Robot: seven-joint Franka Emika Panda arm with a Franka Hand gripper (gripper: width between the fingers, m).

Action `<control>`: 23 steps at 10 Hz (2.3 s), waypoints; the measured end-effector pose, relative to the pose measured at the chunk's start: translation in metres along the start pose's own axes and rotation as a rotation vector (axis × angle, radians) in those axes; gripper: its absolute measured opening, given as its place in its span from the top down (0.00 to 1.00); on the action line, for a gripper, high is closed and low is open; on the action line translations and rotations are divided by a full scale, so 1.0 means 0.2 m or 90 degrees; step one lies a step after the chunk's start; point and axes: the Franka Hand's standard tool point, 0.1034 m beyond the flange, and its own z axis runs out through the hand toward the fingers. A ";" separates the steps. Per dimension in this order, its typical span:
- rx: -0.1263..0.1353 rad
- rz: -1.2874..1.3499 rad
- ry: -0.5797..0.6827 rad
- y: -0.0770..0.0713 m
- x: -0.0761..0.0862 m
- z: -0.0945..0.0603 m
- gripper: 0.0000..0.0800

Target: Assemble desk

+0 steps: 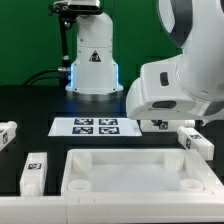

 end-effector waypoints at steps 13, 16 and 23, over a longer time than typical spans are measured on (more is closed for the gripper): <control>0.048 0.091 -0.112 -0.24 0.08 0.22 0.19; 0.045 0.093 -0.119 -0.24 0.10 0.28 0.19; 0.046 0.093 -0.119 -0.24 0.10 0.28 0.64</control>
Offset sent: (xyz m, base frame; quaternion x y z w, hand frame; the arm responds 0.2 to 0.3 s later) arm -0.0176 0.0558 -0.0141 0.0497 -0.0447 0.0484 0.9966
